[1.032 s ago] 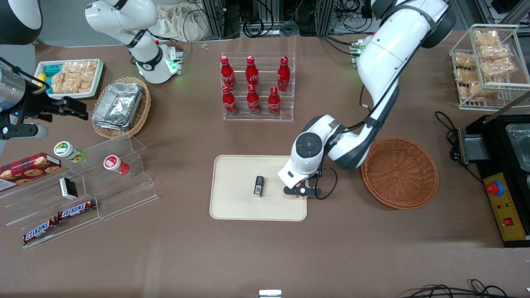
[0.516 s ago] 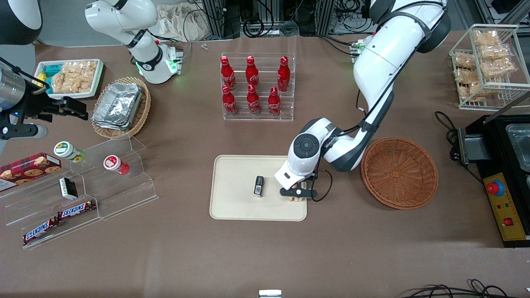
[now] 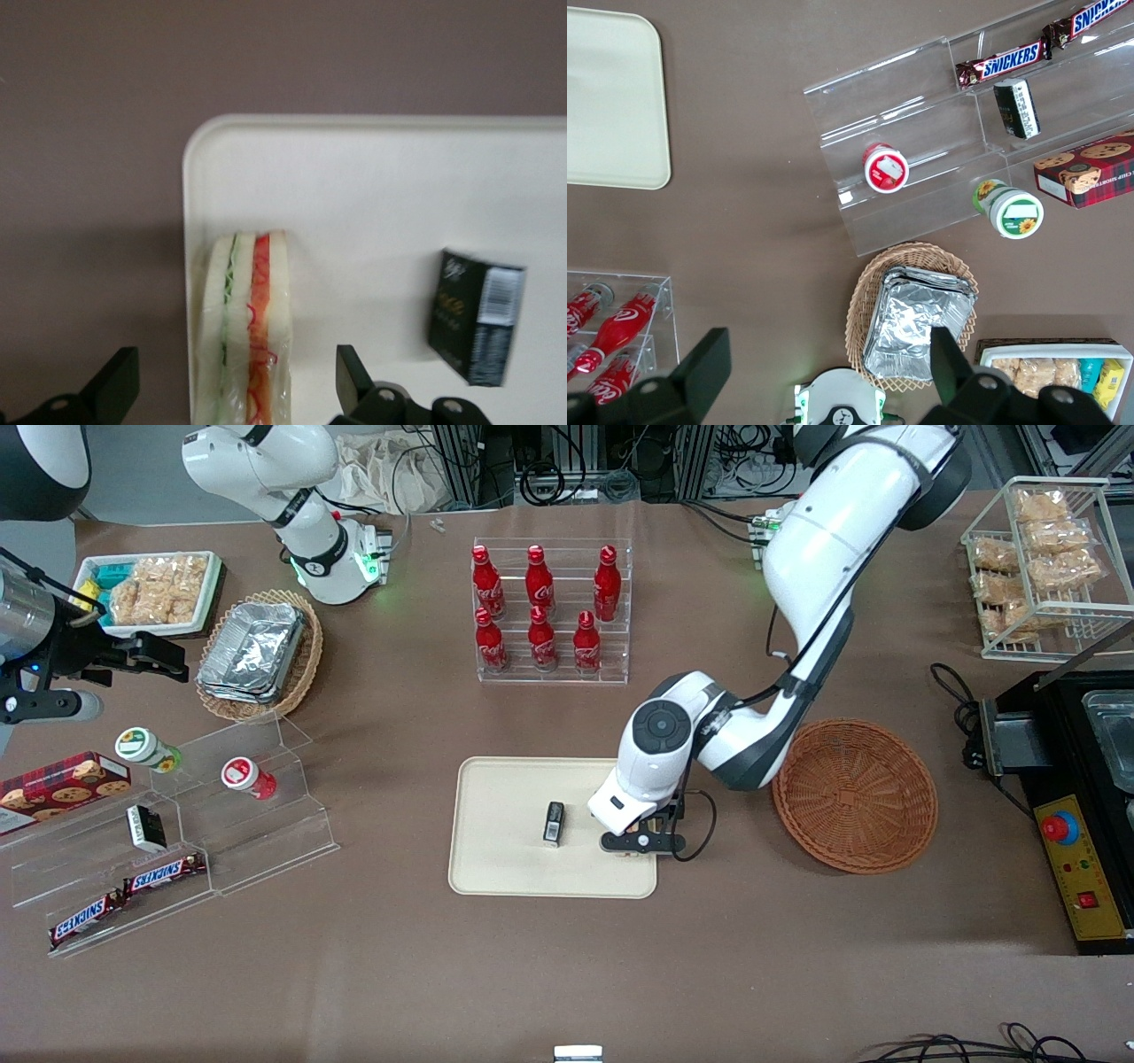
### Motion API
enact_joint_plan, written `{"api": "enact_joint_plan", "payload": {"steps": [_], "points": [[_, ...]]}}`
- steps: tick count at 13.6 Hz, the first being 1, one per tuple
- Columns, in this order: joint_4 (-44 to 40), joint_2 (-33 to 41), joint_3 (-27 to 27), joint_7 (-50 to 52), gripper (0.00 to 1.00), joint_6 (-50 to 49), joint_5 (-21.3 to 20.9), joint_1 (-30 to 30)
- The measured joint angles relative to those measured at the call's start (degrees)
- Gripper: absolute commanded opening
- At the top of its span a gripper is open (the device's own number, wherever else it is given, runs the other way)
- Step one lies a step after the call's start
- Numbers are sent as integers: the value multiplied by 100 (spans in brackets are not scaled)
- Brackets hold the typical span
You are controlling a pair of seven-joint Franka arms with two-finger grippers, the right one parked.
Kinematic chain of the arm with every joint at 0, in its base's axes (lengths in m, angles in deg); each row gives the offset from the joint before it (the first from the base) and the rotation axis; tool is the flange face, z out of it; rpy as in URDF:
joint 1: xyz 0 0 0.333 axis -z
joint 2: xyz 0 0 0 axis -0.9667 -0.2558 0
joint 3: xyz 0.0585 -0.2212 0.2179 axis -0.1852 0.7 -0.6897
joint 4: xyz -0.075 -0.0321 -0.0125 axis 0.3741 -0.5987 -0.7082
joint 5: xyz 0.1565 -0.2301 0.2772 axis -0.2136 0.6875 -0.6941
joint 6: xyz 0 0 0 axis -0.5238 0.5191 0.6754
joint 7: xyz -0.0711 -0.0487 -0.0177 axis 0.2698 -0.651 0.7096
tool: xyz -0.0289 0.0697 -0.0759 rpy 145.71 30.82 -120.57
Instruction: Place sandwich from basket to tray
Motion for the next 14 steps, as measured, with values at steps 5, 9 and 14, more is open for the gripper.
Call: {"api": "enact_joint_plan", "payload": {"steps": [5,9,14], "points": [[10,1344,-726,-679,100,-1277,1017,-2],[26,1847,-1508,-1631,100,-2097,1591,-10],[29,2675,-2638,-2846,100,-3387,1975,-33]]}}
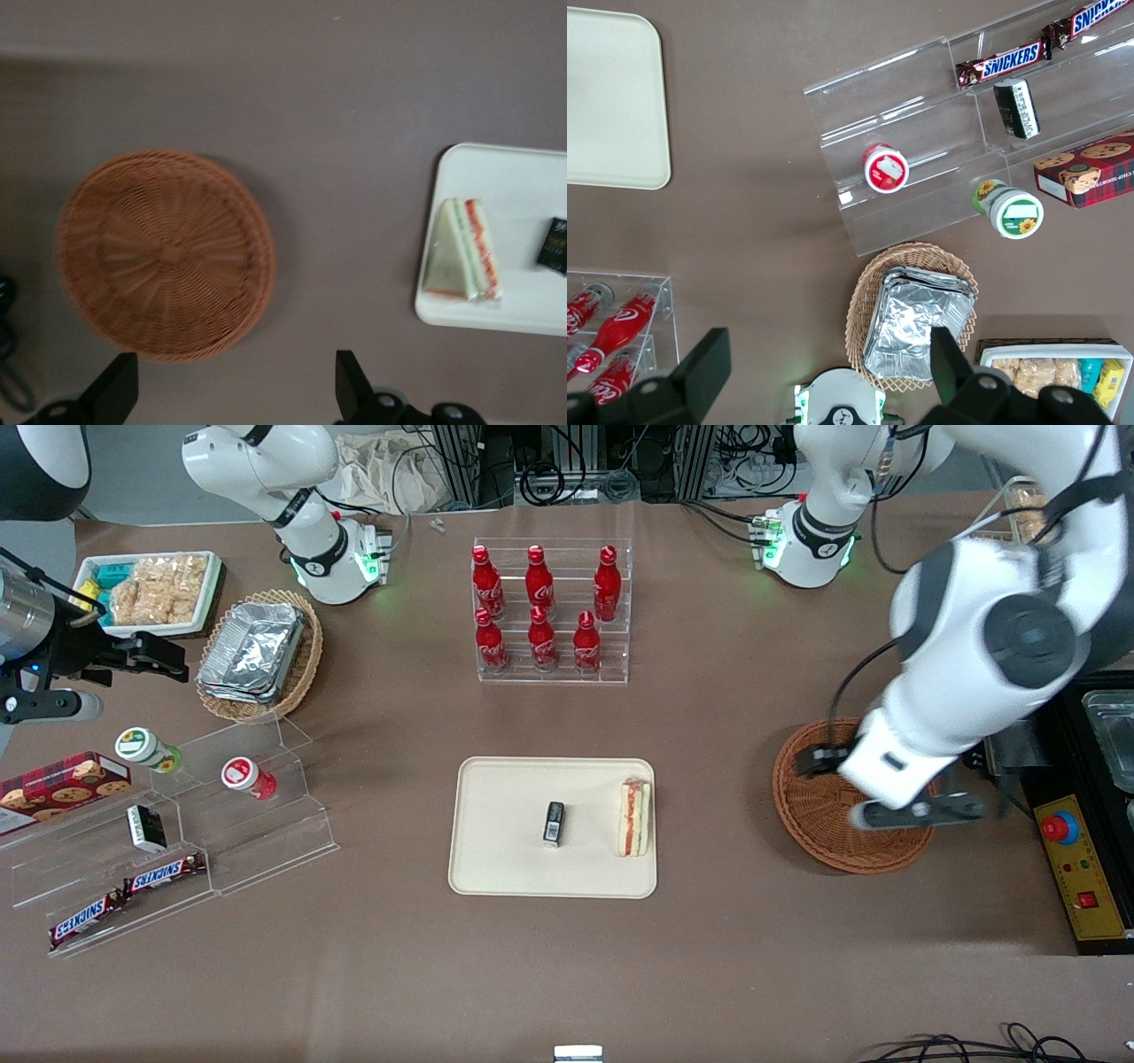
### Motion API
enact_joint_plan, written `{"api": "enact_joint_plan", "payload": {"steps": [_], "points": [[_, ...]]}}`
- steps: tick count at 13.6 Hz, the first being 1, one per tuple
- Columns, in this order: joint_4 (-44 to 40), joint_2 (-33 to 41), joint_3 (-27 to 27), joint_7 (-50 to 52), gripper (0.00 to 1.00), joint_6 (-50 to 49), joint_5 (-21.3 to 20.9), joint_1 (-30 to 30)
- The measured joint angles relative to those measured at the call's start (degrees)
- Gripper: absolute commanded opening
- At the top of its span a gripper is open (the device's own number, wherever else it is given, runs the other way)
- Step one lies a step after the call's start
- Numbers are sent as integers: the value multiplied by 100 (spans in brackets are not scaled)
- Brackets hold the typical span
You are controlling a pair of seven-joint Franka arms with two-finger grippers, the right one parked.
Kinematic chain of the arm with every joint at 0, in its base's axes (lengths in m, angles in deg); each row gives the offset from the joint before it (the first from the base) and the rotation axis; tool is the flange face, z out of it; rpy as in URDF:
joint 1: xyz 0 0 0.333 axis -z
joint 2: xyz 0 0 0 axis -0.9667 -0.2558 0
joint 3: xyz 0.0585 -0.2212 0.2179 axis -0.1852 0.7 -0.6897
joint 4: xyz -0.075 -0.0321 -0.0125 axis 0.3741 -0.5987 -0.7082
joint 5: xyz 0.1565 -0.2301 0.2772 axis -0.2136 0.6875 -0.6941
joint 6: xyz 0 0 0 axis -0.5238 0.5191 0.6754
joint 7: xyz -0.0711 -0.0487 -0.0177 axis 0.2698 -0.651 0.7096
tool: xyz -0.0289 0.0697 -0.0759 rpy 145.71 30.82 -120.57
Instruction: Place sandwich from basket to tray
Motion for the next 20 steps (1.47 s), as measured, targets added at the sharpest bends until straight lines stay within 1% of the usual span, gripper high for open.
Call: {"api": "enact_joint_plan", "payload": {"steps": [3,6,9,11,13,16,17,20], "points": [[37,508,-528,-712,100,-692,11,-8],[277,1104,-1002,-1102,100,-892,11,-24],[477,1563,-1095,-1148,100,-1030,11,-28],[497,1614,-1042,-1115,100,-1082,11,-64],[497,1601,-700,-1094,100,-1081,20,-453],[498,1594,-374,-988,100,-1081,20,-716],[498,1584,-143,-972,100,-1081,22,-935],[499,1564,1088,-678,100,-1081,24,-1946]]}}
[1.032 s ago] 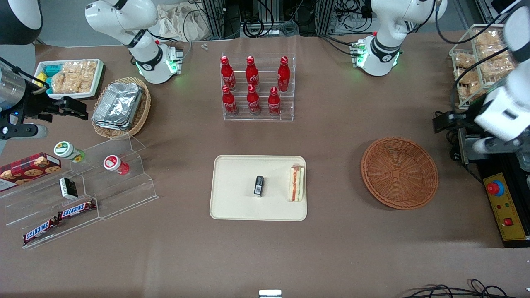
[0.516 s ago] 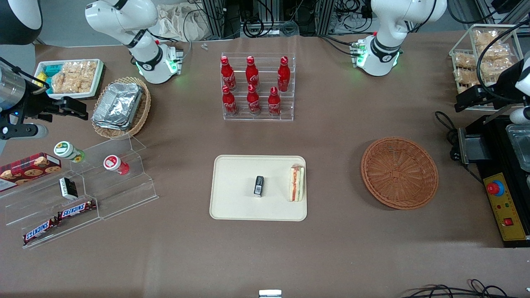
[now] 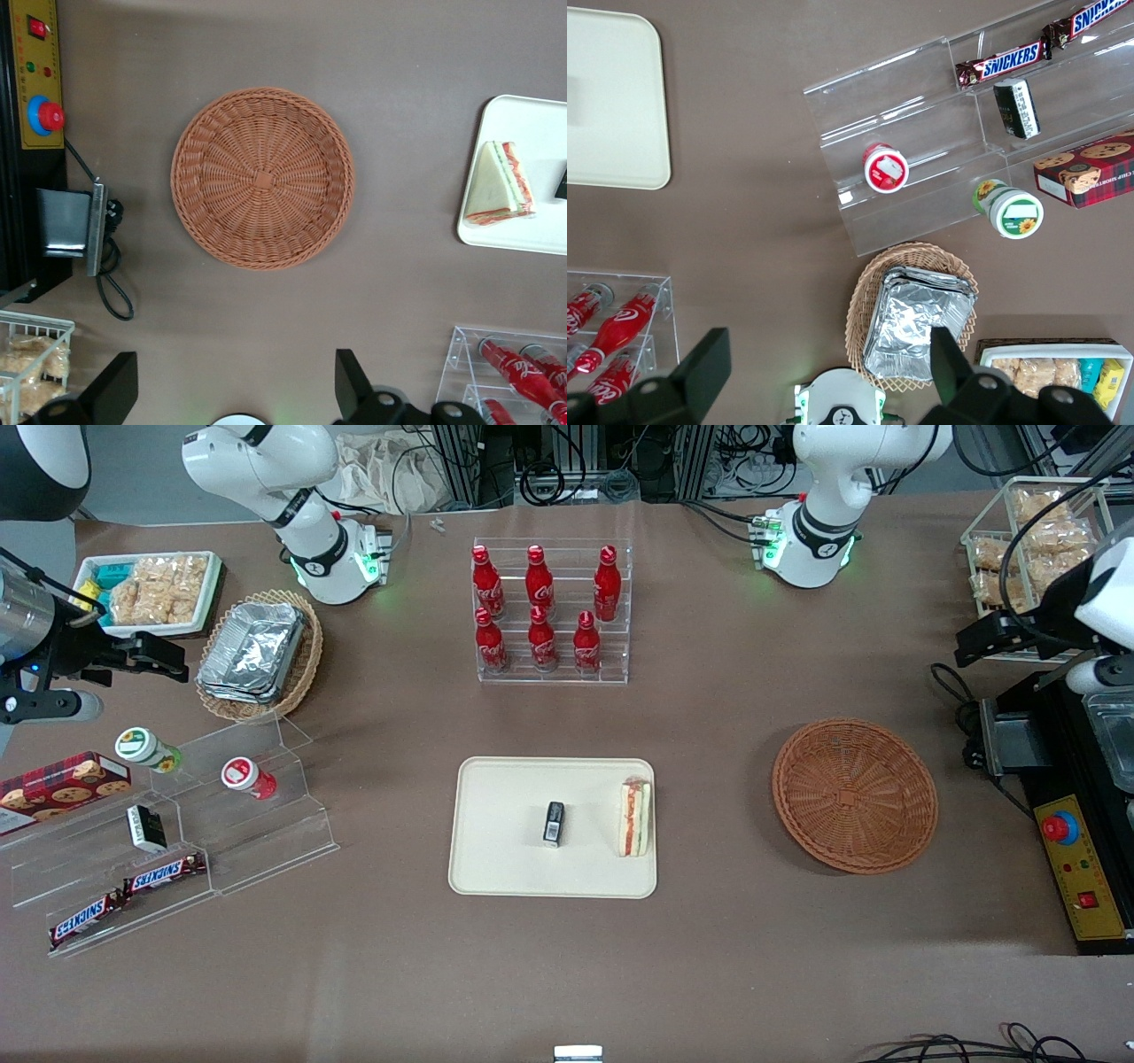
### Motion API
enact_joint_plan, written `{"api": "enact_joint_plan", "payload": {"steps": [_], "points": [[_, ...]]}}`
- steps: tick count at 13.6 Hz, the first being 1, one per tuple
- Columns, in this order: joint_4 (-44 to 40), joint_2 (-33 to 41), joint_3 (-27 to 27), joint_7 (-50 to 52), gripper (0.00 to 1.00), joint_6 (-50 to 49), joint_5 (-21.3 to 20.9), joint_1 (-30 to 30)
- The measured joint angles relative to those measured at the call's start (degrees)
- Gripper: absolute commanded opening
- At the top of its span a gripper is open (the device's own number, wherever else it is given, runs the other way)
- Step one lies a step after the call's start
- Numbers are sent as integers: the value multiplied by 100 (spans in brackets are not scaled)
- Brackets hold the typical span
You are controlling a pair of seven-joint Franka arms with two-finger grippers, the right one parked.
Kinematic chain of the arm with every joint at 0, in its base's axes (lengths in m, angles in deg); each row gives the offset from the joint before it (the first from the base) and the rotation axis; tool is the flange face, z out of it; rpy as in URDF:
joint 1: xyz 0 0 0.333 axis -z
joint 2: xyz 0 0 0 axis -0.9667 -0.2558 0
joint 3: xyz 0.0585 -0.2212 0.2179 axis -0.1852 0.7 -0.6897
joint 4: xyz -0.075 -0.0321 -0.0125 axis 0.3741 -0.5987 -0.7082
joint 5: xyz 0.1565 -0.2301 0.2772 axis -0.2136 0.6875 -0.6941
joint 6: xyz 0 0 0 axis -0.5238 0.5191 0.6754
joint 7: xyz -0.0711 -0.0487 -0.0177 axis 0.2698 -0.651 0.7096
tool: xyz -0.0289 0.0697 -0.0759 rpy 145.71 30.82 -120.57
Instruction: Place sandwich from basket to tray
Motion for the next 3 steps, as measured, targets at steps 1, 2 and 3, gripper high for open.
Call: {"api": "enact_joint_plan", "payload": {"steps": [1,2,3], "points": [[2,-7,301,90,100,0,0,-218],[2,-14,509,122,100,0,0,-390],[2,-19,645,122,100,0,0,-538]]}}
